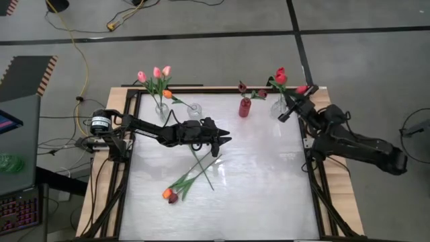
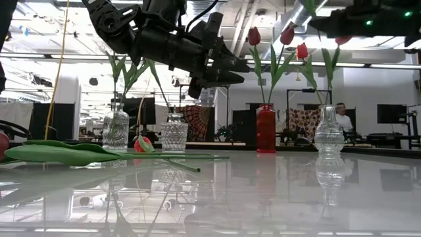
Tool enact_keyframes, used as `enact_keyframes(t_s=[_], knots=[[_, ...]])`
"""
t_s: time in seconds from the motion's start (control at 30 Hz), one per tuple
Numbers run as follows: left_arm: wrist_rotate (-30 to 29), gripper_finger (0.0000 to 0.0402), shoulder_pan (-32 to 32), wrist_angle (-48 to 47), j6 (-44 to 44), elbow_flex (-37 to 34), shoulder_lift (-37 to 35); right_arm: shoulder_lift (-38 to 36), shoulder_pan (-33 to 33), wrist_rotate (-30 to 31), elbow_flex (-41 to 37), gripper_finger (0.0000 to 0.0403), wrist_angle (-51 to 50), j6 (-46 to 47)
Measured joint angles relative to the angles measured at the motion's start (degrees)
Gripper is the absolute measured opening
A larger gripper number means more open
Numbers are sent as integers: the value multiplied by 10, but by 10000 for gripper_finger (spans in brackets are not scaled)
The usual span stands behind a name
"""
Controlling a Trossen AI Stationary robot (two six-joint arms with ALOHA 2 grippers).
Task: Sort flowers into vase by color
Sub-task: Put the pink flower into the right transparent vase
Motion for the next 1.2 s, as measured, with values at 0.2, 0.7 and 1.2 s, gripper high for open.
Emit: enact_keyframes(t_s=[0.2, 0.7, 1.2], knots=[[0, 135, 0, 0, 0, 0, 0, 52, -39, -10, 0, 33, 36, 21], [0, 135, 0, 0, 1, 0, 0, 143, -78, -10, 0, 33, 45, 30], [0, 135, 0, 0, 1, 0, 0, 145, -75, -10, 0, 33, 111, 32]])
